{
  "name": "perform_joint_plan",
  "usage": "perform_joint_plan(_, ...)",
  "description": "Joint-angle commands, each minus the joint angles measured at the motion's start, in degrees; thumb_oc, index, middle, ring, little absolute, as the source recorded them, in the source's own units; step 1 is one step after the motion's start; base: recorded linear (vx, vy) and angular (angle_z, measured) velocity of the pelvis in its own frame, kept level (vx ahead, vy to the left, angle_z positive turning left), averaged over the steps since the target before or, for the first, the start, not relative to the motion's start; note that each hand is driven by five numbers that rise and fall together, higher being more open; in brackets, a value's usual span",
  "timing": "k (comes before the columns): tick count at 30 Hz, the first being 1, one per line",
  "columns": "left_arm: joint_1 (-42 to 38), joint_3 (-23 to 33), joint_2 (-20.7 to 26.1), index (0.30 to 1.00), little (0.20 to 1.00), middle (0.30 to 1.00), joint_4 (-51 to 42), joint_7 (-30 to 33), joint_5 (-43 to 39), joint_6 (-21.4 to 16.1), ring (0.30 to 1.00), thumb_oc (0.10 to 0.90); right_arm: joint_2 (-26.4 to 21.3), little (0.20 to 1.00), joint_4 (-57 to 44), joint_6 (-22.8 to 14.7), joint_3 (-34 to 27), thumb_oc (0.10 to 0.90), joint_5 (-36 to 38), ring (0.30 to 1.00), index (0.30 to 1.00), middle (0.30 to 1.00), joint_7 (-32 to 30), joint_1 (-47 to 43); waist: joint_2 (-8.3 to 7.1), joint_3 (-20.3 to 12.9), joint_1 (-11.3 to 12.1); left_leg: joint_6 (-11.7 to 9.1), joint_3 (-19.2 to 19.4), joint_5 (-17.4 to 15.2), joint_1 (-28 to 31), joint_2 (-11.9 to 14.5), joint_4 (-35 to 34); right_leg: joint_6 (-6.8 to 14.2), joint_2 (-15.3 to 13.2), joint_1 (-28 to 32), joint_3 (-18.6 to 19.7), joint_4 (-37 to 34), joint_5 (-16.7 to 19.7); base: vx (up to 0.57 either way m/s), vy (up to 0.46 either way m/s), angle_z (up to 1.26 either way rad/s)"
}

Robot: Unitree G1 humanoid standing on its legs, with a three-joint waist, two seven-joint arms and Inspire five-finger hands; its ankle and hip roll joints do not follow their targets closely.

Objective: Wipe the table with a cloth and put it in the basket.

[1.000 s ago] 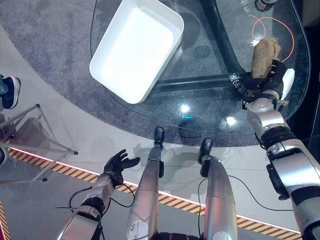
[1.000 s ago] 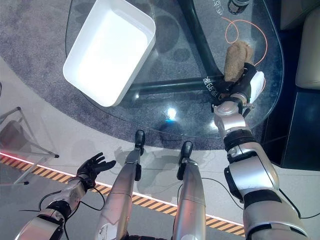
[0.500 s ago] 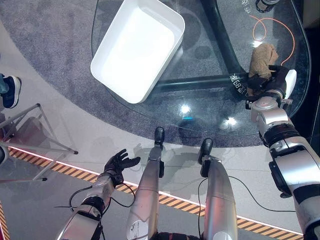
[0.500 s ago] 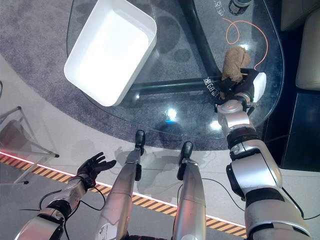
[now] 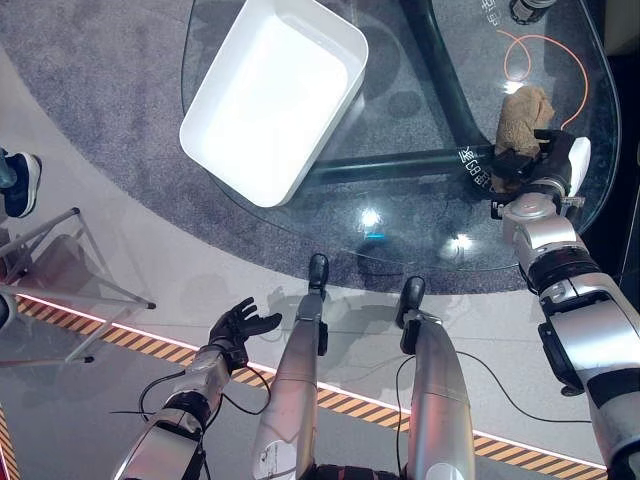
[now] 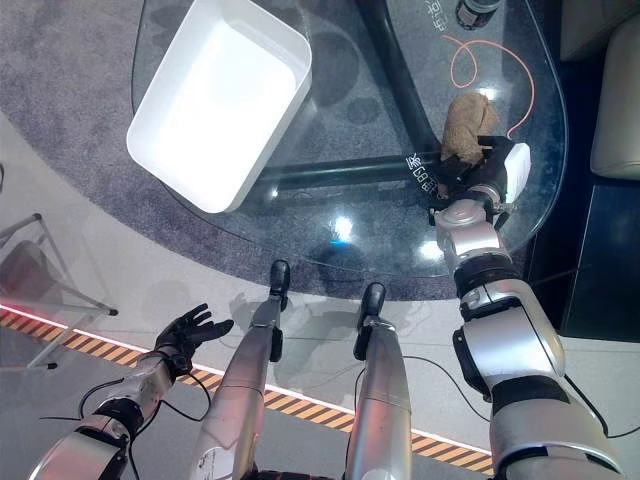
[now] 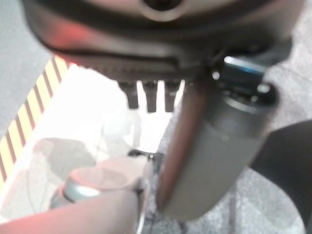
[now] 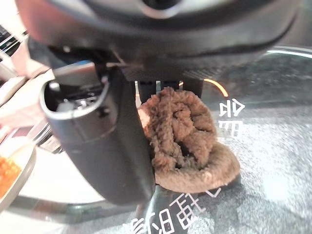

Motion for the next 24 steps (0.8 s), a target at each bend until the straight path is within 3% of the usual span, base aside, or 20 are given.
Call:
perform_joint_plan(1, 1.31, -0.62, -0.43, 0.900, 0.900, 0.900, -0.26, 0.73, 0.69, 0.14, 0.900, 0.800, 0.71, 0.200, -7.71, -0.12, 7.98, 0.100, -8.15, 0.300, 0.300, 0.300, 8.36, -2.79, 1.15, -1.18, 1.13, 3.68, 2.64, -5.08, -0.31, -4.46, 7.03, 0.90, 2.05, 1.68, -3.61, -8.87, 7.04, 0.00, 0.000, 0.00)
perform_joint_plan(14, 1.28, -0.46, -0.91, 0.900, 0.900, 0.900, -1.16, 0.66, 1.04, 0.26, 0.900, 0.800, 4.57, 0.200, -17.74, 2.37, 17.10, 0.100, -18.50, 0.300, 0.300, 0.300, 18.70, -2.20, 1.27, -1.18, 1.65, 3.34, 2.91, -4.16, 0.32, -4.83, 5.46, 0.74, 1.83, 2.59, -4.39, -10.03, 6.75, 0.00, 0.000, 0.00)
perform_joint_plan(24, 1.03, -0.17, -0.98, 0.900, 0.900, 0.900, -1.78, 0.69, 1.91, 0.88, 0.900, 0.800, 6.18, 0.200, -23.73, -0.08, 22.45, 0.100, -22.77, 0.300, 0.300, 0.300, 30.26, -0.48, 0.93, -1.18, 1.78, 3.11, 3.02, -3.91, 0.46, -4.83, 5.35, 0.78, 1.51, 2.90, -4.69, -10.42, 6.83, 0.00, -0.003, 0.01)
